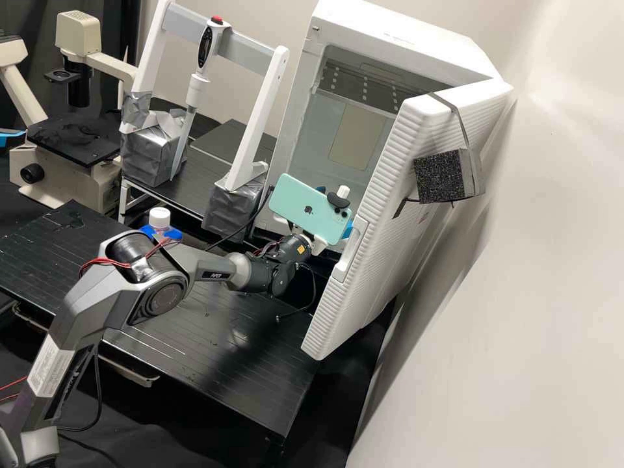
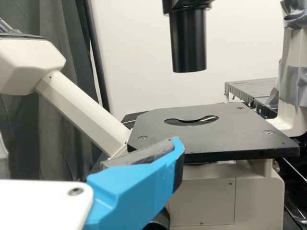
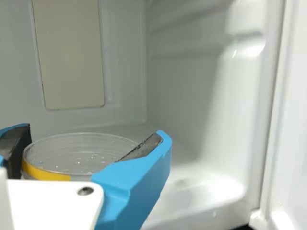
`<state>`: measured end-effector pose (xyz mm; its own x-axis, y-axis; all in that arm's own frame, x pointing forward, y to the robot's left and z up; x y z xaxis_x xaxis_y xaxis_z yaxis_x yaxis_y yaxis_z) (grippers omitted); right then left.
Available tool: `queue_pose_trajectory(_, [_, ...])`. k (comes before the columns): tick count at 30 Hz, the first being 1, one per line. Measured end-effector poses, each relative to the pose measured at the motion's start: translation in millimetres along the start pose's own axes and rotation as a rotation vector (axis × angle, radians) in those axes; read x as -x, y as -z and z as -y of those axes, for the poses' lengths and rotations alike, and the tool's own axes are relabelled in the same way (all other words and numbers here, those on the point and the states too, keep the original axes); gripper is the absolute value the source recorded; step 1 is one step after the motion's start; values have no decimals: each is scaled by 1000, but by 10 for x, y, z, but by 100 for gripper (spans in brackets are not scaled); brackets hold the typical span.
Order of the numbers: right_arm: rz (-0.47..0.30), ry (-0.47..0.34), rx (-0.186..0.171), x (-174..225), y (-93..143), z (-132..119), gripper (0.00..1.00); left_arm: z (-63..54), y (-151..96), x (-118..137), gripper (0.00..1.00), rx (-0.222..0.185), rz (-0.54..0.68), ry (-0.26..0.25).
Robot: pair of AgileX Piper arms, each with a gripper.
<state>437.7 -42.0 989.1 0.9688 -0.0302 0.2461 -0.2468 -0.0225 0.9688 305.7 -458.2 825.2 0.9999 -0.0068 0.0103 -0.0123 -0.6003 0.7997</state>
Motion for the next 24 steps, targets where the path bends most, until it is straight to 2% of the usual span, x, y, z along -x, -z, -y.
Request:
queue_pose_trajectory(3, [-12, -26, 13, 20, 51, 2, 0, 0, 0, 0, 100, 0, 0, 0])
queue_pose_trajectory(19, [-28, 18, 106, -63, 194, 374, 0, 0, 0, 0, 100, 0, 0, 0])
queue_pose_trajectory(24, [18, 53, 126, -97, 127, 462, 0, 0, 0, 0, 100, 0, 0, 0])
